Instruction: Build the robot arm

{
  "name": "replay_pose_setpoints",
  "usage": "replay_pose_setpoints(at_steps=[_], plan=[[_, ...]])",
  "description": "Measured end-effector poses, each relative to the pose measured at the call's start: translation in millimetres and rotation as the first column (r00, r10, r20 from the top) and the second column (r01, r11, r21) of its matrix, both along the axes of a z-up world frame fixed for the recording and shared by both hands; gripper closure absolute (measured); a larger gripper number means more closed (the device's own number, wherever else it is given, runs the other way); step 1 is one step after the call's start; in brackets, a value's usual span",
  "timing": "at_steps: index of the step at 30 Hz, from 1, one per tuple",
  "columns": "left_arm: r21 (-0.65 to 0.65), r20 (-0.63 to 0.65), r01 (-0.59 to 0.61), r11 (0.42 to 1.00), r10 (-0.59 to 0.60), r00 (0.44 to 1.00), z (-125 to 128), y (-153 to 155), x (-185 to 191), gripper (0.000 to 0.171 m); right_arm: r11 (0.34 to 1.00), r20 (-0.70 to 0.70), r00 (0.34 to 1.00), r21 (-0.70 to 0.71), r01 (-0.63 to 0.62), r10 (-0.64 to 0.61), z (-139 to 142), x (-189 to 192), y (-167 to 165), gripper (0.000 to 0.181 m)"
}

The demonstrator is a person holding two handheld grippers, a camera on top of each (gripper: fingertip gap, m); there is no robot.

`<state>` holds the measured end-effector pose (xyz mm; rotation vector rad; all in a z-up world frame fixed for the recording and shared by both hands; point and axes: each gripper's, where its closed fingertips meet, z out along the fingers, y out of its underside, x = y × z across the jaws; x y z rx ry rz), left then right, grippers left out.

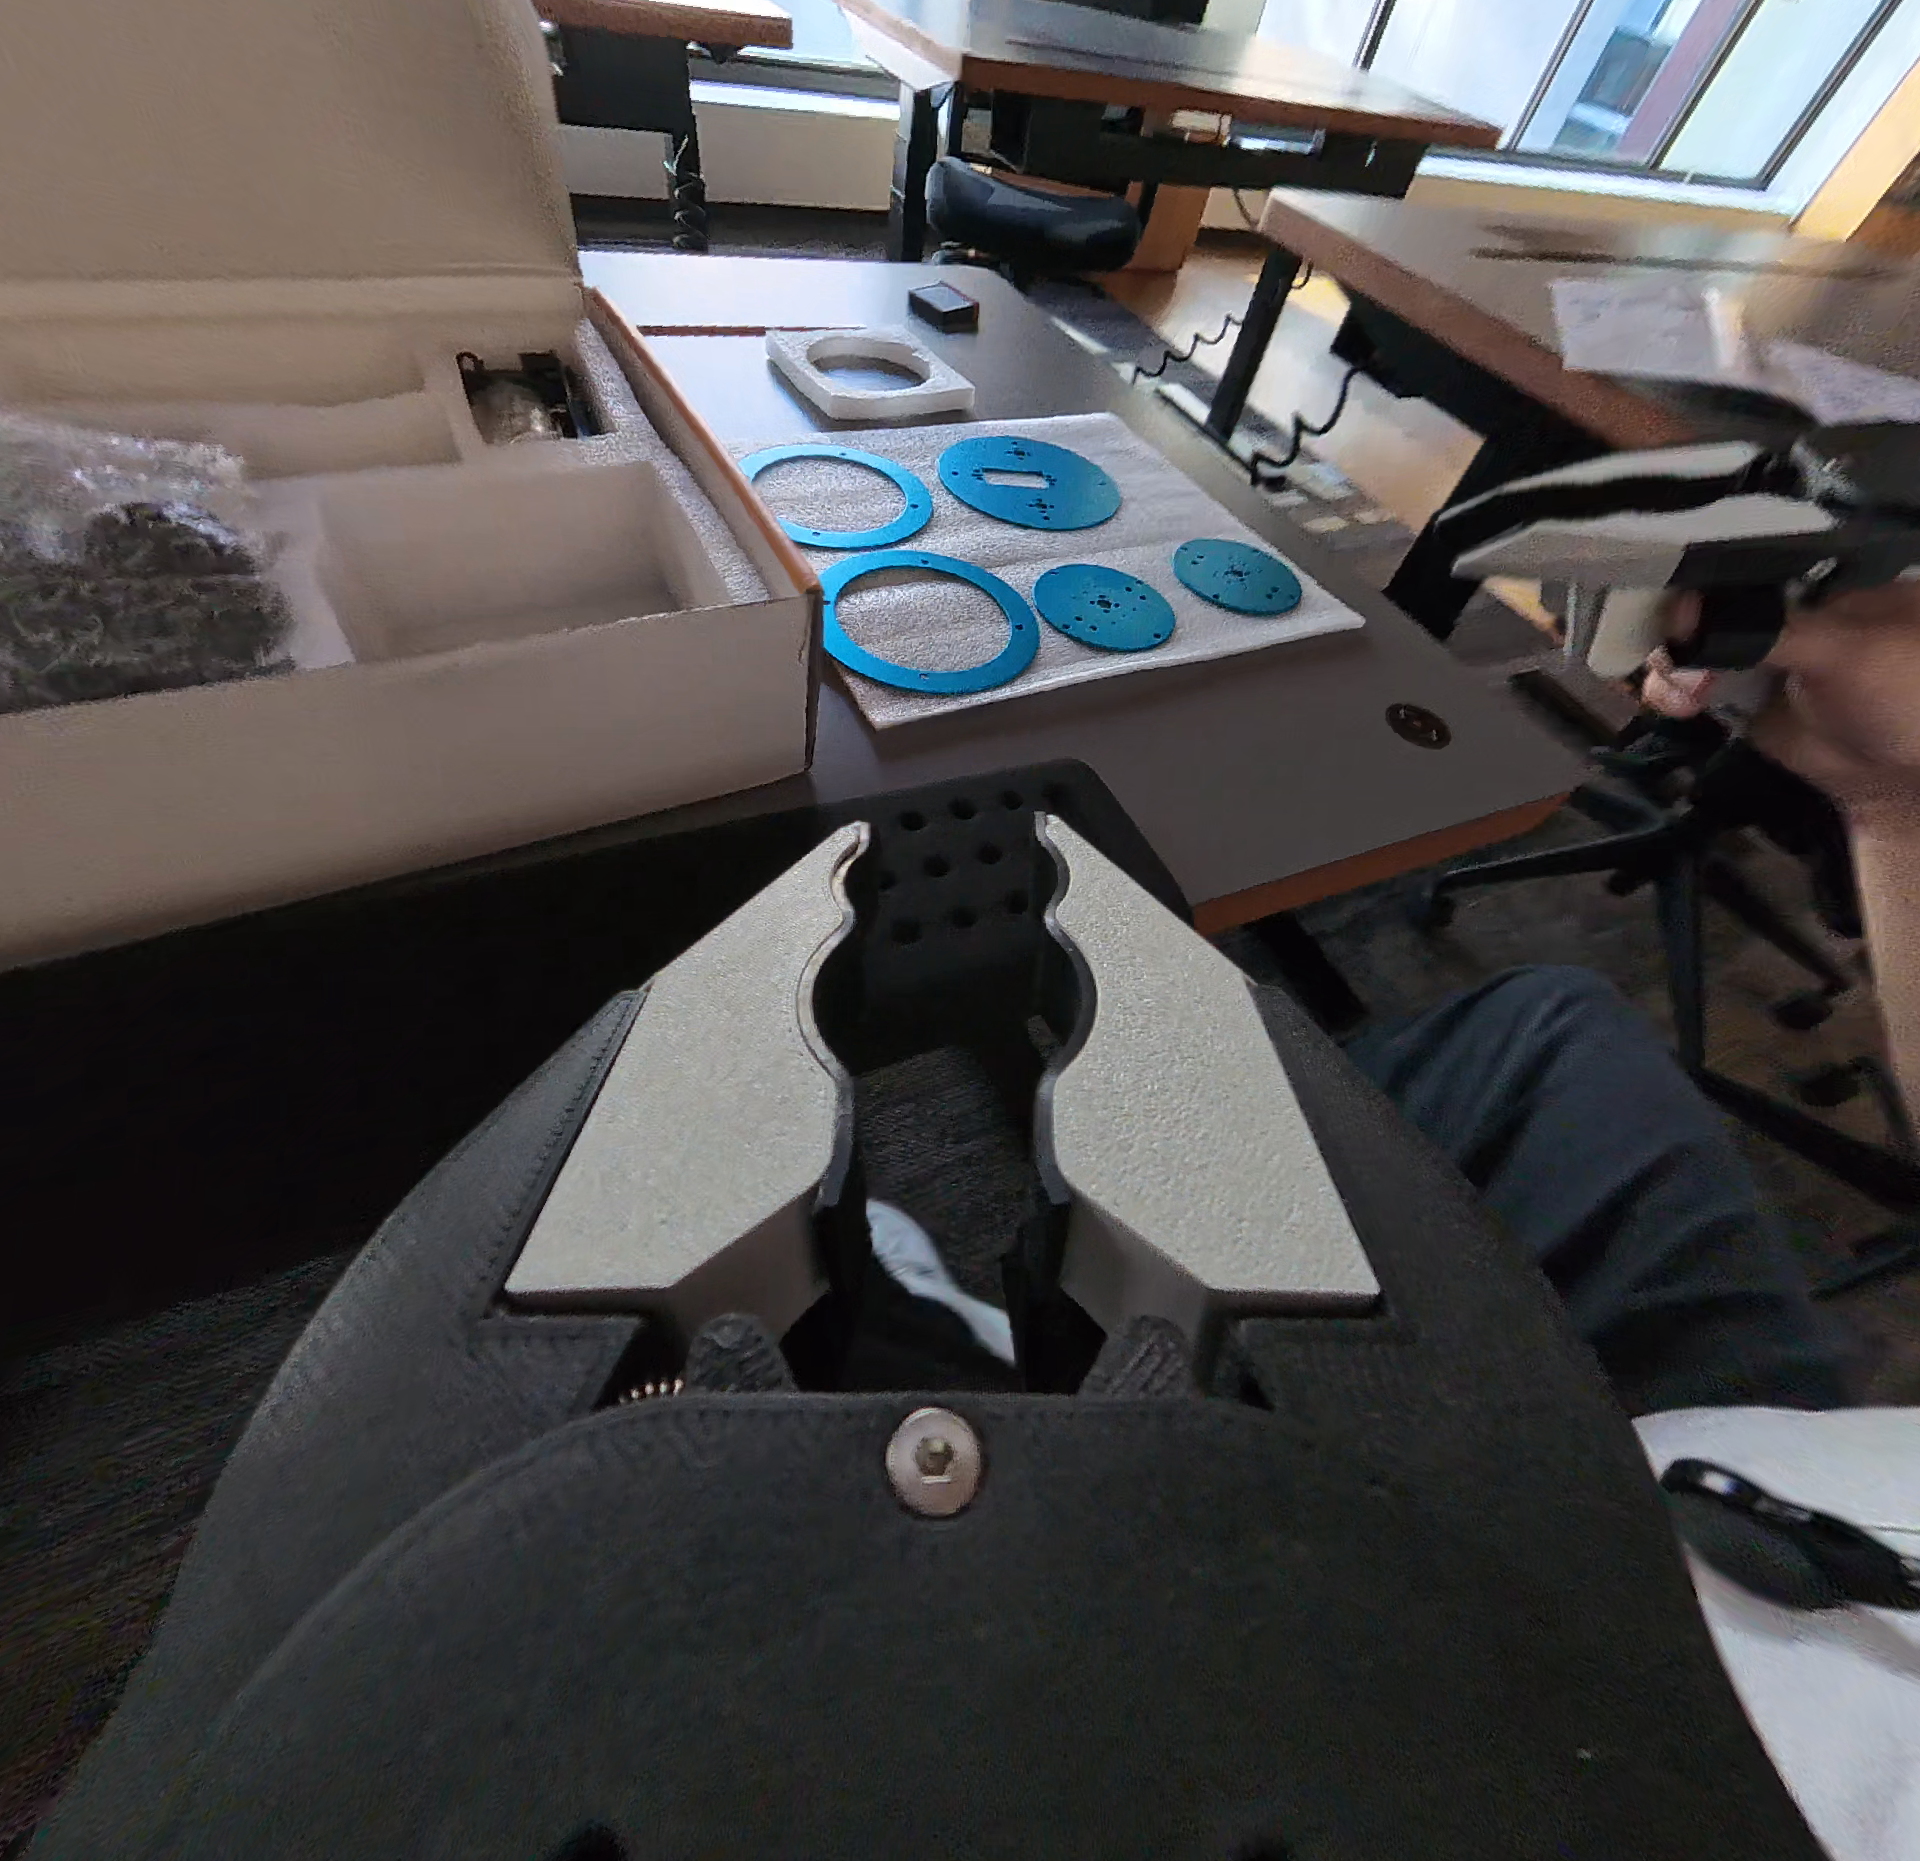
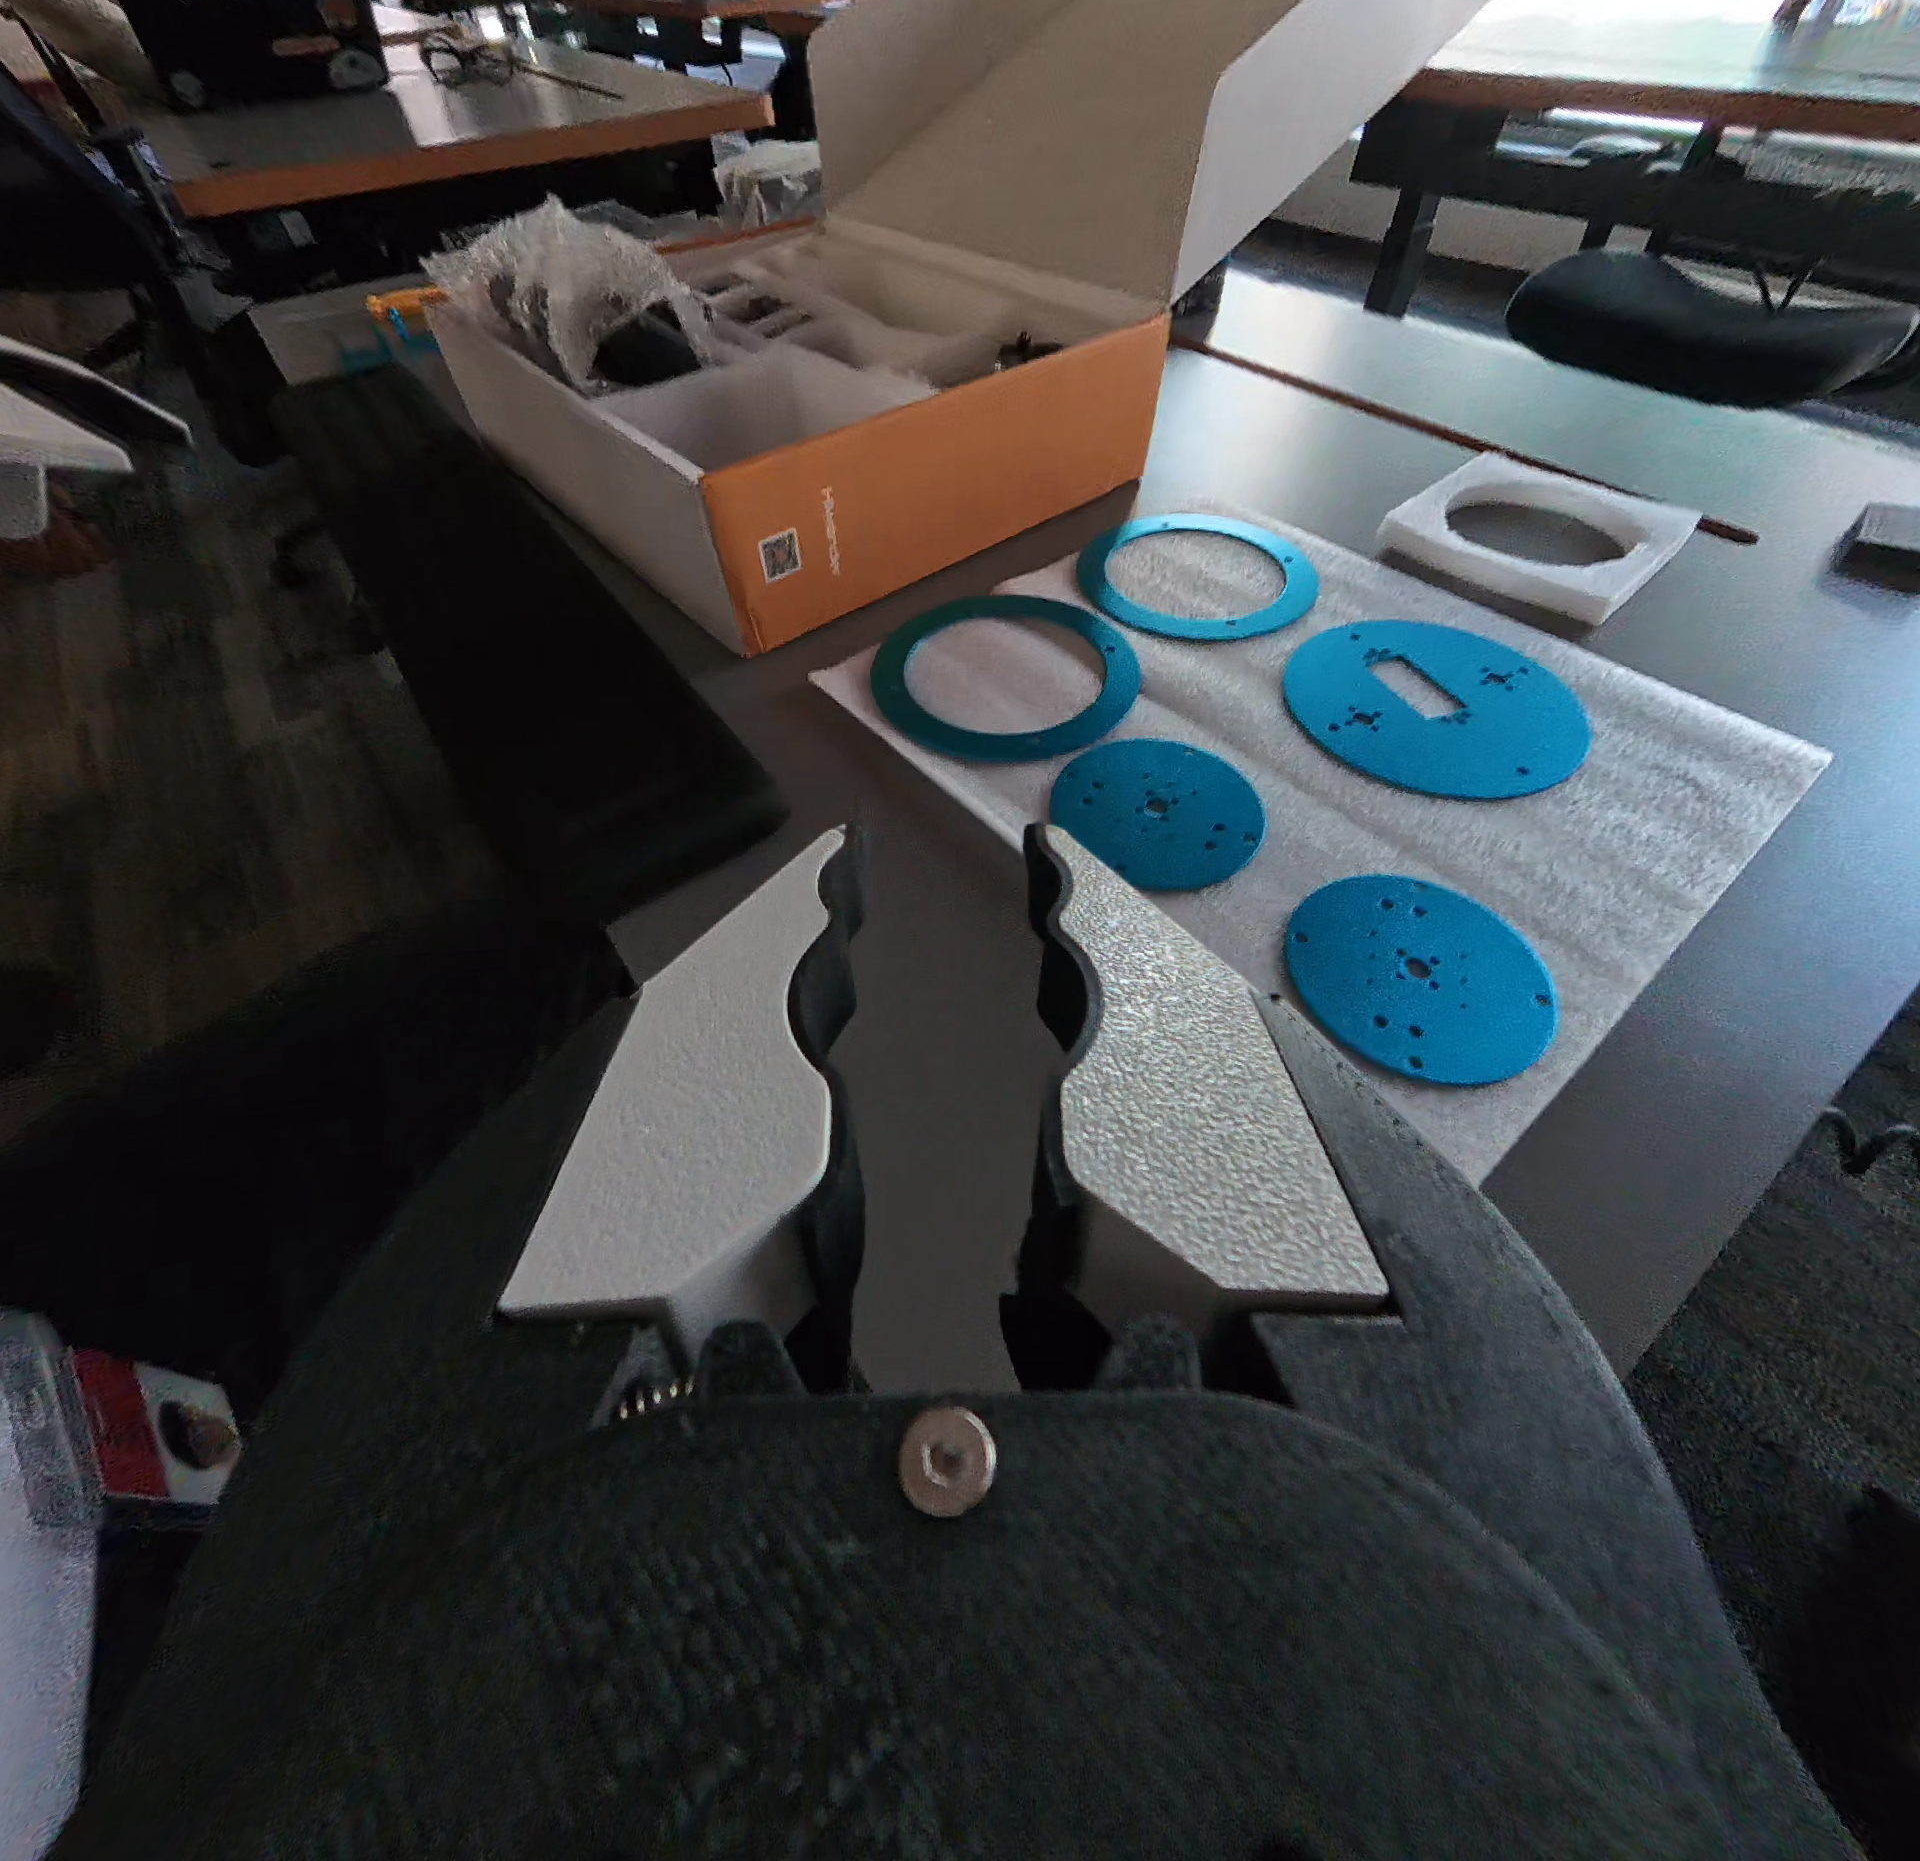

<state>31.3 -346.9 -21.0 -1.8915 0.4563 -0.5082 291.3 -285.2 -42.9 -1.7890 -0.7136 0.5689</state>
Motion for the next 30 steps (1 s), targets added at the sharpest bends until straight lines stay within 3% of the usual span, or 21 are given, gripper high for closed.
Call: replay_pose_setpoints(at_steps=[2,5,8,11,15,19,23,30], plan=[[-0.024,0.061,0.015,1.000,-0.013,0.998,1,-8,-21,0.146,0.999,-0.002,1.000,-0.037,0.006,-0.006,-16,-8,-10,0.151],[-0.056,0.048,0.033,0.998,-0.030,0.998,-1,-26,-68,0.145,0.995,-0.107,0.991,-0.072,0.067,-0.075,-24,-28,-16,0.151],[-0.053,0.000,0.018,0.998,-0.018,1.000,-4,-51,-132,0.145,0.994,-0.229,0.967,-0.025,0.106,-0.109,-12,-70,-25,0.153],[-0.054,-0.049,0.001,0.999,-0.004,0.999,-9,-80,-201,0.146,0.988,-0.258,0.958,0.058,0.144,-0.125,5,-125,-37,0.154],[-0.047,-0.152,-0.053,0.997,0.045,0.987,-19,-112,-297,0.145,0.988,-0.243,0.964,0.079,0.129,-0.107,22,-210,-57,0.153],[-0.036,-0.077,-0.090,0.995,0.087,0.993,-21,-130,-363,0.145,0.992,-0.169,0.983,0.091,0.082,-0.065,37,-280,-79,0.153],[-0.018,-0.044,-0.123,0.992,0.122,0.992,-19,-143,-417,0.144,0.991,-0.058,0.996,0.111,0.079,-0.073,45,-320,-90,0.153],[-0.017,-0.014,-0.226,0.974,0.226,0.974,-25,-149,-496,0.144,0.991,-0.034,0.997,0.113,0.078,-0.075,45,-376,-82,0.153]])
